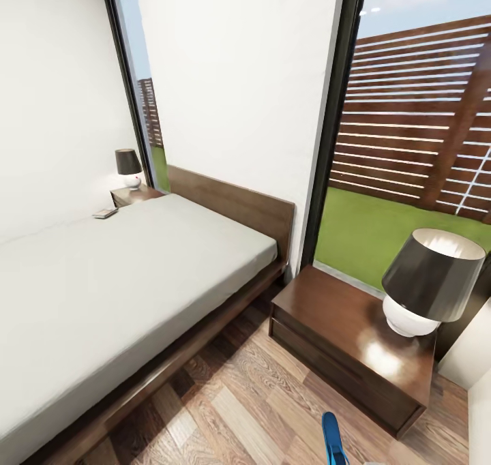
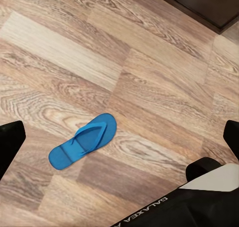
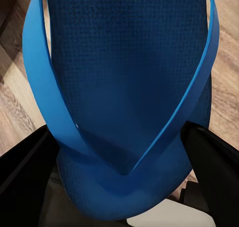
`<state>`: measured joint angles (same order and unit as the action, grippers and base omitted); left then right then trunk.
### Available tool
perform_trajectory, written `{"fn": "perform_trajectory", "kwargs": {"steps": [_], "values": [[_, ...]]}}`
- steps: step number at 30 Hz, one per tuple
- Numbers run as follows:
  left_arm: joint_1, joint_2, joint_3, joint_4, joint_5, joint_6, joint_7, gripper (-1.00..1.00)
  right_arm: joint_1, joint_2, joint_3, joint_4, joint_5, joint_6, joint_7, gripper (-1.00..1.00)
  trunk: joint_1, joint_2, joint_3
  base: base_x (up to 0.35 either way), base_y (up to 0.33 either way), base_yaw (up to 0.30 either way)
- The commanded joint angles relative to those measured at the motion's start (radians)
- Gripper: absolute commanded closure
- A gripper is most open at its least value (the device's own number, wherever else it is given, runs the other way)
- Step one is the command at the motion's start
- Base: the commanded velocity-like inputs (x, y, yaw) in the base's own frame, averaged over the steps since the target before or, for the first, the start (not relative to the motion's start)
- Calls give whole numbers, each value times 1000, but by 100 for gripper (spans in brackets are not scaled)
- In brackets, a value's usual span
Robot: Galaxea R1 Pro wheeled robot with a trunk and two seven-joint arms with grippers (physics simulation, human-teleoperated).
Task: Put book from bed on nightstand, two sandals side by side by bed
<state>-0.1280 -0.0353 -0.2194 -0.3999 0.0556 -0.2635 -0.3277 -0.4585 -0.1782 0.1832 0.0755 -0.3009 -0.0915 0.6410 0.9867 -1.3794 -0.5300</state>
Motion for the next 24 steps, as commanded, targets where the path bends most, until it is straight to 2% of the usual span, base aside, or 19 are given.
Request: {"fn": "perform_trajectory", "kwargs": {"steps": [1, 11, 12, 14, 15, 16, 19, 20, 21, 22, 24], "values": [[-1, 0, -5, 1, 6, -3, -1, -100, -2, 0, 9, 4, -7, -8, 5, 100, 0, -1, -1, 0, 0, 0], [-7, 7, -6, -27, -8, 17, -28, -100, -2, 0, 9, 5, -8, -7, 5, 100, 0, -1, -1, 0, 0, 0], [-11, 8, -6, -44, -12, 44, -41, -100, -2, 0, 9, 5, -8, -8, 5, 100, 0, -1, -1, 0, 0, 0], [-17, 7, -9, -94, -40, 158, -72, -100, -2, 0, 9, 5, -7, -7, 5, 100, 0, -1, -1, 0, 0, 0], [-19, 6, -14, -135, -73, 229, -85, -100, -2, 0, 9, 4, -7, -7, 5, 100, 0, -1, -1, 0, 0, 0], [-21, 6, -28, -247, -175, 346, -110, -100, -2, 0, 9, 4, -7, -7, 5, 100, 0, -1, -1, 0, 0, 0], [-22, 7, -37, -370, -360, 443, -187, -100, -2, 0, 9, 4, -7, -7, 5, 100, 0, -1, -1, 0, 0, 0], [-23, 8, -38, -390, -417, 458, -225, -100, -2, 0, 9, 5, -7, -7, 5, 100, 0, -1, -1, 0, 0, 0], [-24, 10, -39, -414, -492, 471, -285, -100, -1, 0, 9, 4, -8, -7, 5, 100, 0, -1, -1, 0, 0, 0], [-28, 13, -38, -429, -526, 476, -323, -100, -2, 0, 9, 4, -8, -7, 5, 100, 0, -1, -1, 0, 0, 0], [-46, 33, -36, -459, -564, 482, -384, -100, -2, 0, 9, 4, -7, -7, 5, 100, 0, -1, -1, 0, 0, 0]]}}
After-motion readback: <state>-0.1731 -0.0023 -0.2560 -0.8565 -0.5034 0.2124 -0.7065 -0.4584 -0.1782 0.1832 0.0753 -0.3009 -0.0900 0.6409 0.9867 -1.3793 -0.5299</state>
